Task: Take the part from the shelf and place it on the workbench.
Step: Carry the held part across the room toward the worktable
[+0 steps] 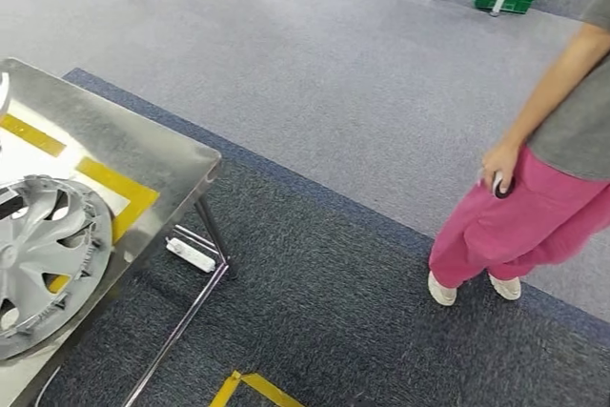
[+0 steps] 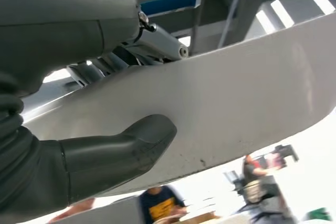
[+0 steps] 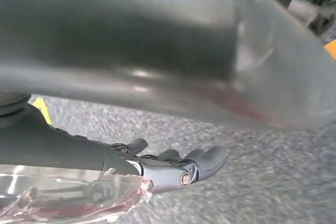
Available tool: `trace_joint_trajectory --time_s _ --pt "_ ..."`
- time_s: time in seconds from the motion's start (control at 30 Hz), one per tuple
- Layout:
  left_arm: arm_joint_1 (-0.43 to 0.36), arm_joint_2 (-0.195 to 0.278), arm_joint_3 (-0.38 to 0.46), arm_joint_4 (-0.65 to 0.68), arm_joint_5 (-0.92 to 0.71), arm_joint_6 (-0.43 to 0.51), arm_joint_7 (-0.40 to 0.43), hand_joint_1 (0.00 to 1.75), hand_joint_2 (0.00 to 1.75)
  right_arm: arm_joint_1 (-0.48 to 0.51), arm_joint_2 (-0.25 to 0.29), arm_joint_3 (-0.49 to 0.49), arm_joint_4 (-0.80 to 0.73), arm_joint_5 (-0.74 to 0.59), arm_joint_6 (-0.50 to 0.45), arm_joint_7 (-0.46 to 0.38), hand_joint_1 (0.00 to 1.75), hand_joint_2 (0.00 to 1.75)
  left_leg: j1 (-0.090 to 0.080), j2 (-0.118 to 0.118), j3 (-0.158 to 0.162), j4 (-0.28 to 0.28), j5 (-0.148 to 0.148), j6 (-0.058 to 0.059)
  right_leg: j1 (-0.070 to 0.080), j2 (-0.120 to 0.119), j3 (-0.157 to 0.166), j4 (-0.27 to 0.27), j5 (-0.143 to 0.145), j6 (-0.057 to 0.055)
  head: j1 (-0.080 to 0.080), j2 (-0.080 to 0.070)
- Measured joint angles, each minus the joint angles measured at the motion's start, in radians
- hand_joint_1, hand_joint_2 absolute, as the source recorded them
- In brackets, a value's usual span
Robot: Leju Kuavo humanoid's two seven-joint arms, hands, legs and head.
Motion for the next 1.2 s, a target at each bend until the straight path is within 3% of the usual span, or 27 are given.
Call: trace_joint_trajectory --time_s 0.07,0.1,0.13,0.17,0.2,0.27,0.33,0.4,0.47,0.53,0.6,0.63,0.67,0.7,0.73,0.8,0.83,0.9,0.93,1.0,1.03,1.1,1.13,1.17,1.2 --pt "-0.001 -0.002 -0.001 0.002 -0.003 0.000 0.002 1.75 1.75 0.001 0.000 0.000 0.000 0.000 0.000 0.000 0.00 0.00 0.001 -0.022 -0.001 0.000 0.001 0.006 -0.002 0.031 -0.066 0.140 -0.061 0.005 0.003 0.000" --pt "-0.001 -0.003 -0.001 0.004 -0.004 0.000 0.003 1.75 1.75 0.002 0.000 0.000 0.000 0.000 0.001 0.000 0.00 0.00 0.001 -0.035 -0.001 0.000 0.001 0.006 -0.003 0.034 -0.092 0.190 -0.075 0.006 0.003 0.000" --pt "-0.001 -0.004 -0.001 0.007 -0.004 0.000 0.004 1.75 1.75 0.002 0.000 0.000 0.000 0.000 0.002 0.000 0.00 0.00 0.001 -0.047 -0.002 0.001 0.001 0.006 -0.003 0.035 -0.102 0.203 -0.069 0.005 0.003 0.000" --pt "-0.001 -0.004 -0.001 0.009 -0.005 0.000 0.004 1.75 1.75 0.002 0.000 0.000 0.000 0.000 0.002 0.000 0.00 0.00 0.002 -0.060 -0.001 0.001 0.001 0.006 -0.004 0.037 -0.092 0.174 -0.045 0.003 0.003 0.000" --pt "-0.001 -0.004 -0.001 0.011 -0.005 0.000 0.005 1.75 1.75 0.001 0.000 0.000 0.000 0.000 0.003 0.000 0.00 0.00 0.003 -0.072 -0.001 0.001 0.002 0.004 -0.006 0.045 -0.064 0.112 -0.009 0.002 0.003 0.000" --pt "-0.002 -0.004 -0.001 0.013 -0.005 0.001 0.005 1.75 1.75 0.000 0.000 0.000 0.000 0.001 0.003 0.000 0.00 0.00 0.005 -0.096 -0.004 0.003 0.003 -0.003 -0.013 0.085 0.002 -0.026 0.046 -0.002 0.003 0.000" --pt "-0.003 -0.003 -0.001 0.014 -0.006 0.002 0.005 1.75 1.75 -0.001 0.000 0.000 0.000 0.001 0.004 0.000 0.00 0.00 0.007 -0.116 -0.011 0.003 0.008 -0.015 -0.016 0.108 0.032 -0.083 0.059 -0.008 0.002 0.000" --pt "-0.001 0.002 -0.001 0.018 -0.008 0.005 0.005 1.75 1.75 -0.001 0.000 0.000 0.000 0.001 0.004 0.000 0.00 0.00 0.011 -0.130 -0.017 -0.001 0.015 -0.029 -0.014 0.091 0.035 -0.087 0.063 -0.020 0.002 0.000" --pt "0.000 0.009 -0.001 0.023 -0.010 0.008 0.005 1.75 1.75 -0.002 0.000 0.000 0.000 0.001 0.004 0.000 0.00 0.00 0.010 -0.100 -0.031 0.023 -0.005 -0.037 -0.014 0.072 0.037 -0.095 0.070 -0.034 -0.001 0.000" --pt "-0.001 0.009 -0.001 0.028 -0.010 0.011 0.005 1.75 1.75 -0.001 0.000 0.000 0.000 0.001 0.004 -0.001 0.00 0.00 0.006 -0.050 -0.078 0.125 -0.063 -0.042 -0.014 0.052 0.038 -0.101 0.073 -0.042 -0.005 0.000" --pt "0.002 0.005 -0.004 0.032 -0.012 0.012 0.005 1.75 1.75 0.001 0.000 0.000 0.000 0.001 0.005 0.000 0.00 0.00 0.005 -0.034 -0.135 0.253 -0.116 -0.047 -0.013 0.030 0.037 -0.101 0.072 -0.045 -0.005 0.000" --pt "0.005 0.004 -0.005 0.035 -0.013 0.012 0.005 1.75 1.75 0.001 0.000 0.000 0.000 0.001 0.006 0.000 0.00 0.00 0.006 -0.031 -0.146 0.281 -0.119 -0.048 -0.013 0.019 0.037 -0.101 0.071 -0.045 -0.006 0.000" --pt "0.007 0.004 -0.007 0.038 -0.015 0.013 0.005 1.75 1.75 0.001 0.000 0.000 0.000 0.001 0.007 0.000 0.00 0.00 0.006 -0.029 -0.138 0.269 -0.104 -0.049 -0.013 0.008 0.037 -0.101 0.071 -0.045 -0.005 0.000" --pt "0.007 0.004 -0.008 0.040 -0.017 0.014 0.006 1.75 1.75 0.001 0.000 0.000 0.000 0.001 0.008 0.000 0.00 0.00 0.006 -0.023 -0.110 0.220 -0.076 -0.049 -0.013 -0.003 0.038 -0.100 0.070 -0.044 -0.006 0.000" --pt "0.006 0.004 -0.009 0.041 -0.019 0.015 0.006 1.75 1.75 0.000 0.000 0.000 0.000 0.001 0.009 0.000 0.00 0.00 0.005 -0.005 -0.069 0.149 -0.044 -0.048 -0.012 -0.014 0.039 -0.100 0.068 -0.041 -0.006 0.000" --pt "0.001 0.003 -0.009 0.043 -0.021 0.018 0.006 1.75 1.75 -0.001 0.000 0.000 0.000 0.001 0.010 0.000 0.00 0.00 -0.001 0.029 -0.004 0.031 -0.010 -0.041 -0.005 -0.032 0.040 -0.095 0.063 -0.033 -0.005 0.000" --pt "0.000 0.002 -0.010 0.044 -0.021 0.019 0.006 1.75 1.75 -0.001 0.000 0.000 0.000 0.001 0.009 0.000 0.00 0.00 -0.004 0.037 0.009 0.004 -0.007 -0.035 -0.002 -0.041 0.041 -0.094 0.061 -0.028 -0.004 0.000" --pt "0.002 0.002 -0.011 0.048 -0.022 0.021 0.006 1.75 1.75 -0.001 0.000 0.000 0.000 0.001 0.009 0.001 0.00 0.00 -0.006 0.018 0.007 -0.002 -0.007 -0.021 0.000 -0.059 0.044 -0.095 0.057 -0.020 -0.003 0.000" --pt "0.003 0.002 -0.011 0.049 -0.023 0.021 0.006 1.75 1.75 -0.001 0.000 0.000 0.000 0.001 0.009 0.001 0.00 0.00 -0.004 0.008 0.006 -0.003 -0.006 -0.015 -0.001 -0.055 0.043 -0.092 0.052 -0.014 -0.003 0.000" --pt "0.001 0.002 -0.011 0.050 -0.023 0.022 0.007 1.75 1.75 -0.002 0.000 0.000 0.000 0.001 0.009 0.002 0.00 0.00 0.001 -0.010 0.006 -0.004 -0.002 -0.004 -0.005 -0.013 0.016 -0.031 0.016 -0.002 0.001 0.000" --pt "0.000 0.001 -0.012 0.051 -0.023 0.022 0.007 1.75 1.75 -0.002 0.000 0.000 0.000 0.001 0.009 0.002 0.00 0.00 0.003 -0.019 0.006 -0.004 -0.002 0.000 -0.007 0.013 -0.014 0.031 -0.015 0.003 0.003 0.000" --pt "0.001 -0.002 -0.015 0.053 -0.023 0.023 0.007 1.75 1.75 0.000 0.000 0.000 0.000 0.001 0.009 0.002 0.00 0.00 0.003 -0.040 0.005 -0.004 -0.001 0.004 -0.009 0.034 -0.082 0.168 -0.069 0.006 0.005 0.000" --pt "0.002 -0.004 -0.015 0.054 -0.023 0.023 0.007 1.75 1.75 0.000 0.000 0.000 0.000 0.001 0.009 0.002 0.00 0.00 0.003 -0.051 0.004 -0.004 -0.001 0.004 -0.009 0.035 -0.102 0.203 -0.074 0.006 0.005 0.000" --pt "0.002 -0.004 -0.016 0.056 -0.023 0.023 0.007 1.75 1.75 0.001 0.000 0.000 0.000 0.001 0.010 0.002 0.00 0.00 0.003 -0.062 0.005 -0.004 -0.001 0.004 -0.009 0.036 -0.103 0.197 -0.059 0.005 0.005 0.000" --pt "0.002 -0.005 -0.016 0.057 -0.023 0.023 0.007 1.75 1.75 0.000 0.000 0.000 0.000 0.001 0.009 0.002 0.00 0.00 0.004 -0.074 0.005 -0.004 -0.001 0.003 -0.010 0.040 -0.083 0.150 -0.027 0.003 0.004 0.000"
